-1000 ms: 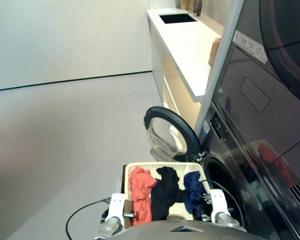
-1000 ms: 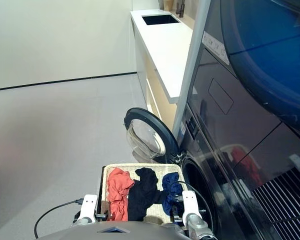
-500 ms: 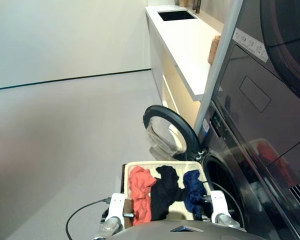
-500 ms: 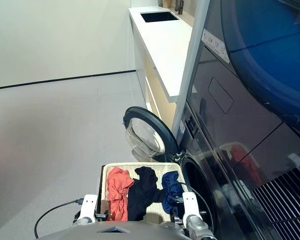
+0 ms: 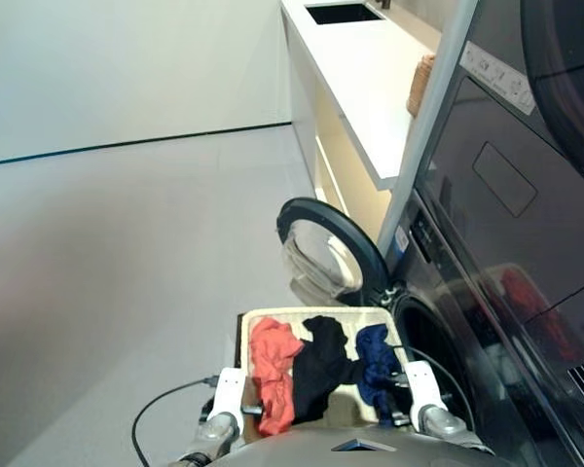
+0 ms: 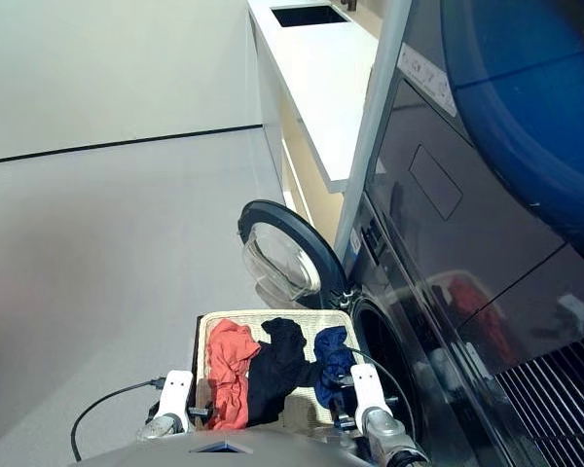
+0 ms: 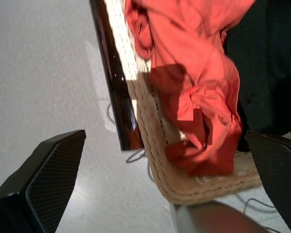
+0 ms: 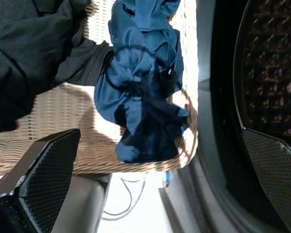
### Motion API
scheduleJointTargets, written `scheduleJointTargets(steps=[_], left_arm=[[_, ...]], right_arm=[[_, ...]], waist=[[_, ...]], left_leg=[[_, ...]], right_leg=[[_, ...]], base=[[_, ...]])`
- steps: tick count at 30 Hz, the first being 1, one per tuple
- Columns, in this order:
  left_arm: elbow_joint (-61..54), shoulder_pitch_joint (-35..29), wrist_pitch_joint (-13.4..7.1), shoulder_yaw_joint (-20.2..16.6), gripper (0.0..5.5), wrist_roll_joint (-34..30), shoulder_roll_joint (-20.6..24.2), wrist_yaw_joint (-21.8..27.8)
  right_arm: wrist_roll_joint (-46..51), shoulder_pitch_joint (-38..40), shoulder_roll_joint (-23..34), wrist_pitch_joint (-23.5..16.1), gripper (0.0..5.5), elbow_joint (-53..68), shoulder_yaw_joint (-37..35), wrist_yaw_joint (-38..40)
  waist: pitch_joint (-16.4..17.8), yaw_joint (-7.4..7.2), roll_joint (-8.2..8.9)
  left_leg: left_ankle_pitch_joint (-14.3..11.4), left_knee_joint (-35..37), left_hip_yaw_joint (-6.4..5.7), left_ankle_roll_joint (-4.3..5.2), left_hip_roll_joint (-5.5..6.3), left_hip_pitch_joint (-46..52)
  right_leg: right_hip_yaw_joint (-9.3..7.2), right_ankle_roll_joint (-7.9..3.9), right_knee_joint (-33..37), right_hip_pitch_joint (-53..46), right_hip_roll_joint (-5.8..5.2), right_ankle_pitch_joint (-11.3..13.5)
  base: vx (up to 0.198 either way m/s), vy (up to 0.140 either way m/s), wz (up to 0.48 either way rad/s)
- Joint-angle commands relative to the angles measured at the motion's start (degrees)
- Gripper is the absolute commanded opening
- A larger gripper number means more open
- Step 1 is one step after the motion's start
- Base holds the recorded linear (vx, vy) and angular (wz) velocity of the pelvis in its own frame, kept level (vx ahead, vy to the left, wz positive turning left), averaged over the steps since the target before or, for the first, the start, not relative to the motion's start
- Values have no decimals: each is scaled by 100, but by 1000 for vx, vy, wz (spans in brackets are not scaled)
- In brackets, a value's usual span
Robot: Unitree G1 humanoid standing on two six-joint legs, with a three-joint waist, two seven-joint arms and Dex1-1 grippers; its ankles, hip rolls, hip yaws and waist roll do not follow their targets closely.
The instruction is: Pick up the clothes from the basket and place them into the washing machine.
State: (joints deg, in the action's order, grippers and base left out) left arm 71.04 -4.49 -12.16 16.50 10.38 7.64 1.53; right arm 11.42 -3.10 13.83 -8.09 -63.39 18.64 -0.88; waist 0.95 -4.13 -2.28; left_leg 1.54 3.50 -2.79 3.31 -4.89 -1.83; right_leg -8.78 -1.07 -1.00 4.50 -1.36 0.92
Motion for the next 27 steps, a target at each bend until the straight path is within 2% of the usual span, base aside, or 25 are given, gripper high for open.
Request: scheduleJointTargets(steps=[1,2,7,14,21,27], left_arm=[[-67,-672,-172,15,550,-62,303,-103],[-26,-864,-172,173,550,-38,206,-165],[-156,-1331,-264,356,550,75,152,-460],[-274,-2032,-313,577,550,235,177,-673],[-285,-2695,-384,395,550,693,361,-894],[-294,-3365,-443,203,550,980,793,-1160]], right_arm=[[-135,-736,-68,-265,550,262,278,22],[-372,-1221,-408,-212,550,-222,417,353],[-390,-1519,-433,-331,550,-46,741,428],[-138,-2041,-385,-547,550,807,1078,492],[190,-2497,-284,-773,550,1769,1218,584],[254,-2904,-210,-957,550,2275,1306,713]], waist=[[328,-62,571],[393,-16,544],[792,-3,495],[1131,-83,491],[1322,-218,573],[1327,-356,619]], left_leg=[[-338,-247,425,-145,440,-79],[-342,-291,410,-147,452,-188],[-428,-738,383,-180,513,-777],[-439,-1055,443,-183,483,-1554],[-477,-1550,510,-136,442,-2642],[-659,-2281,471,-178,393,-3839]], right_leg=[[256,-692,239,44,-303,23],[228,-688,208,129,-329,28],[257,-660,-49,621,-368,22],[352,-639,-423,1451,-384,10],[462,-621,-672,2495,-357,98],[559,-580,-1106,3595,-281,55]], base=[[0,0,0],[0,0,0],[-36,28,27],[-47,30,-61],[-70,22,-48],[-33,6,14]])
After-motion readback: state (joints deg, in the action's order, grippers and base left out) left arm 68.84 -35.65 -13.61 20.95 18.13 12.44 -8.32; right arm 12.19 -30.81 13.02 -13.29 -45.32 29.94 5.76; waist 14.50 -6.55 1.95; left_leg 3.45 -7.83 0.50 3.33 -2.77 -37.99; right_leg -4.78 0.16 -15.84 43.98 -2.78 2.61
